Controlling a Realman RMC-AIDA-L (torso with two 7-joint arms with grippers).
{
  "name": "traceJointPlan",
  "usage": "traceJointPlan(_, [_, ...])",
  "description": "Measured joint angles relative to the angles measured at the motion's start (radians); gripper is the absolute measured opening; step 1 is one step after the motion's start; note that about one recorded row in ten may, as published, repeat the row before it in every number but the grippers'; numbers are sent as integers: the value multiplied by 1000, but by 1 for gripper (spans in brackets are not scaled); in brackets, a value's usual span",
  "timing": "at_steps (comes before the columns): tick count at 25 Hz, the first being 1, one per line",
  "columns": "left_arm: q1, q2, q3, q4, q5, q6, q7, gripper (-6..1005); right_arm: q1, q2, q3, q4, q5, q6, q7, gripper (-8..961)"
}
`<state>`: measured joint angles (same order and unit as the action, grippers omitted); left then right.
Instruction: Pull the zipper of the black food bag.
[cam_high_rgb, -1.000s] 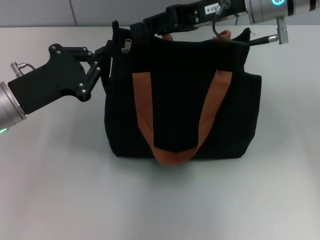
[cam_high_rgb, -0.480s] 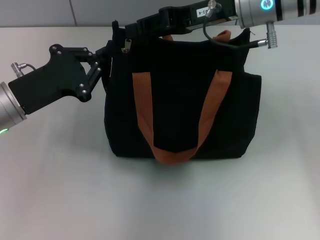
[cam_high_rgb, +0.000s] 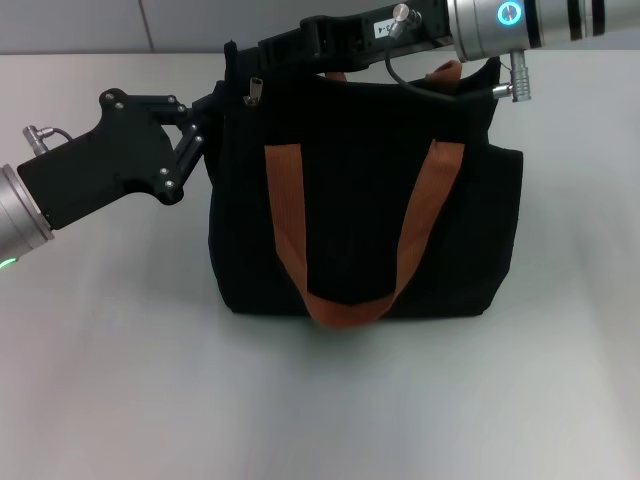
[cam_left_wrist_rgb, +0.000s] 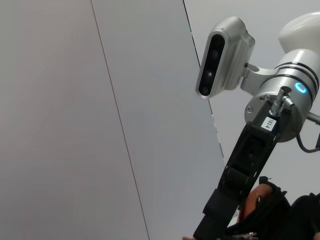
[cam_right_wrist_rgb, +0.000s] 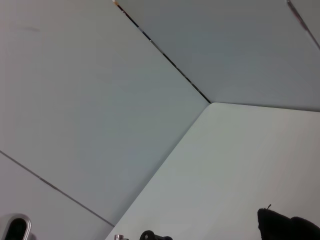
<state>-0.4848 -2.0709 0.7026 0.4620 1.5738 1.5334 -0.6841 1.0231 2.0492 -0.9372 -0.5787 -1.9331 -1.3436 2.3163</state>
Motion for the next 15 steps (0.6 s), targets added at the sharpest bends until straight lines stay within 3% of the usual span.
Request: traceJointPlan(15, [-4, 0, -1, -5, 0, -7, 3, 21, 3, 3, 0, 8, 8, 1, 27, 374])
